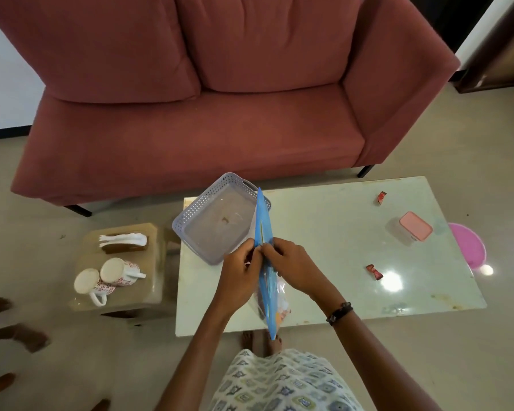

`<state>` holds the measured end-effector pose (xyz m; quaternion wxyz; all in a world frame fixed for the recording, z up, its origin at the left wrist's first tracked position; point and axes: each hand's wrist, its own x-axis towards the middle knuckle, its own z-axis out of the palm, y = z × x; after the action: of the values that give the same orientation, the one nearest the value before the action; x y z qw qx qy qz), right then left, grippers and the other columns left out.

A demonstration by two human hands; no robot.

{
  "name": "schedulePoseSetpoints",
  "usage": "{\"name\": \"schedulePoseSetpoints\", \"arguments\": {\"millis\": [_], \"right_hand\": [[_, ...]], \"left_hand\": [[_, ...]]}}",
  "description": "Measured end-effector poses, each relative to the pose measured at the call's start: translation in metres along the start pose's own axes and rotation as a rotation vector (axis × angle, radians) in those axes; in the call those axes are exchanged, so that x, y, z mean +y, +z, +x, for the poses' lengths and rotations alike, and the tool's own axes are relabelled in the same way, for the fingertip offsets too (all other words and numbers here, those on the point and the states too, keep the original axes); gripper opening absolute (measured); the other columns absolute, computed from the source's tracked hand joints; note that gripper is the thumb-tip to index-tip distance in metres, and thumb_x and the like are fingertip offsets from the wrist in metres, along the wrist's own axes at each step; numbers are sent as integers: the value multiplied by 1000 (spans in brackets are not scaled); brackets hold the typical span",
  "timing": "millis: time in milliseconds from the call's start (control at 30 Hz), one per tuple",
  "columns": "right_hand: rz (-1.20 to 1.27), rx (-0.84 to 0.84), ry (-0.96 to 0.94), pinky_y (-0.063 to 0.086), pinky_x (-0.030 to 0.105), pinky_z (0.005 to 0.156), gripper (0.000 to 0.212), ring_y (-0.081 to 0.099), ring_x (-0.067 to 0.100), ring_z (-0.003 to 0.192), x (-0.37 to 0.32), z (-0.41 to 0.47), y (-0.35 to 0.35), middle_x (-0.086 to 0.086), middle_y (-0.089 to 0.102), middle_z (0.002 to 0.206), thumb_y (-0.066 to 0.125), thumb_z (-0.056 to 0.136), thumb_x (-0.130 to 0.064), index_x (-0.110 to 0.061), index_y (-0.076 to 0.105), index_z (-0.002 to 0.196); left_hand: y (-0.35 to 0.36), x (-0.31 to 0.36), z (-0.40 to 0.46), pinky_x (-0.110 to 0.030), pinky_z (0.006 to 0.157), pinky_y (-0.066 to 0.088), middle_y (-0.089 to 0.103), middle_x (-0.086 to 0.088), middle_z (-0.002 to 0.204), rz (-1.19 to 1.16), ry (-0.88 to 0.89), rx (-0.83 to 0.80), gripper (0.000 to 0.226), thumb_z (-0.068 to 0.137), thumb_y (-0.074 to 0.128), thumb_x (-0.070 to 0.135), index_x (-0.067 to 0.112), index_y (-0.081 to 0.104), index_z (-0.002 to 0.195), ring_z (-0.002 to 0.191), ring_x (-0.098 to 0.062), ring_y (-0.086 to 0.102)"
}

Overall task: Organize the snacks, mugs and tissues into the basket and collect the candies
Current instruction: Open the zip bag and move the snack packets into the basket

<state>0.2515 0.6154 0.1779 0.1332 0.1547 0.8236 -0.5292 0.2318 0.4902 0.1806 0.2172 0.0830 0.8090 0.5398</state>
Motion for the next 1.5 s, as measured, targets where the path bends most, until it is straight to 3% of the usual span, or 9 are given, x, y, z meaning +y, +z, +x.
{"name": "schedulePoseSetpoints", "arguments": {"millis": [100, 333, 500, 667, 900, 1133, 1300, 1400, 1500], "right_hand": [[-102, -14, -95, 35, 25, 58, 37, 39, 13, 56, -3, -2, 5, 7, 46, 64, 40, 97, -26, 4, 50, 78], [-132, 31, -87, 30, 16, 47, 31, 31, 10, 49, -6, -9, 18, -2, 37, 55, 44, 95, -19, -8, 42, 66], [-167, 53, -74, 35, 15, 46, 29, 33, 9, 48, -12, -12, 25, -2, 40, 54, 44, 94, -18, -8, 45, 67], [-222, 94, -73, 30, 16, 46, 36, 35, 10, 47, -19, -15, 31, -5, 41, 54, 43, 95, -18, -18, 38, 59], [-123, 74, -59, 30, 16, 46, 33, 32, 10, 49, -30, -16, 37, -1, 39, 56, 41, 94, -14, -12, 37, 61], [-79, 93, -65, 33, 14, 48, 32, 32, 10, 52, -37, -19, 37, 7, 42, 64, 42, 94, -16, -14, 37, 63], [-94, -69, 62, 41, 26, 60, 30, 45, 12, 58, -34, -34, 40, 3, 54, 68, 45, 93, -29, -5, 48, 75], [18, -252, 159, 43, 20, 59, 25, 50, 7, 57, -35, -47, 43, -5, 56, 65, 45, 92, -29, -12, 52, 74], [-5, -277, 94, 40, 14, 55, 23, 48, 0, 52, -37, -51, 47, -8, 53, 63, 42, 93, -19, -14, 52, 73]], "left_hand": [[-5, -3, -3, -44, 74, 55, 61, -24, 87, -34, -43, -14, 23, 97, 42, 21, 2, 55, 92, 76, -23, 60], [-16, -13, -9, -42, 70, 55, 64, -22, 85, 48, -15, -45, 23, 96, 46, 22, 3, 58, 96, 79, -33, 63], [-24, -17, -10, -35, 66, 58, 65, -11, 76, 118, 57, -51, 21, 95, 48, 24, 7, 59, 89, 66, -17, 63], [-28, -19, -13, -35, 64, 57, 64, -10, 74, 138, 91, -39, 20, 95, 49, 23, 8, 58, 86, 65, -17, 61], [-46, -15, -22, -21, 60, 50, 54, -5, 69, 90, 1, -134, 17, 92, 52, 26, 18, 50, 77, 56, -2, 51], [-54, -22, -44, -37, 58, 47, 53, -10, 67, 183, 24, -252, 23, 94, 46, 21, 2, 56, 85, 58, -15, 48], [-54, -18, -37, -18, 48, 40, 49, 7, 57, 120, 105, -124, 25, 96, 46, 21, 23, 50, 71, 47, -3, 47], [-56, -22, -37, -16, 50, 40, 48, 6, 60, 167, 147, -117, 24, 97, 44, 22, 12, 49, 75, 50, -3, 47], [-61, -29, -38, -17, 52, 41, 50, 4, 60, 186, 116, -137, 27, 97, 44, 23, 6, 50, 77, 51, -3, 46]]}}
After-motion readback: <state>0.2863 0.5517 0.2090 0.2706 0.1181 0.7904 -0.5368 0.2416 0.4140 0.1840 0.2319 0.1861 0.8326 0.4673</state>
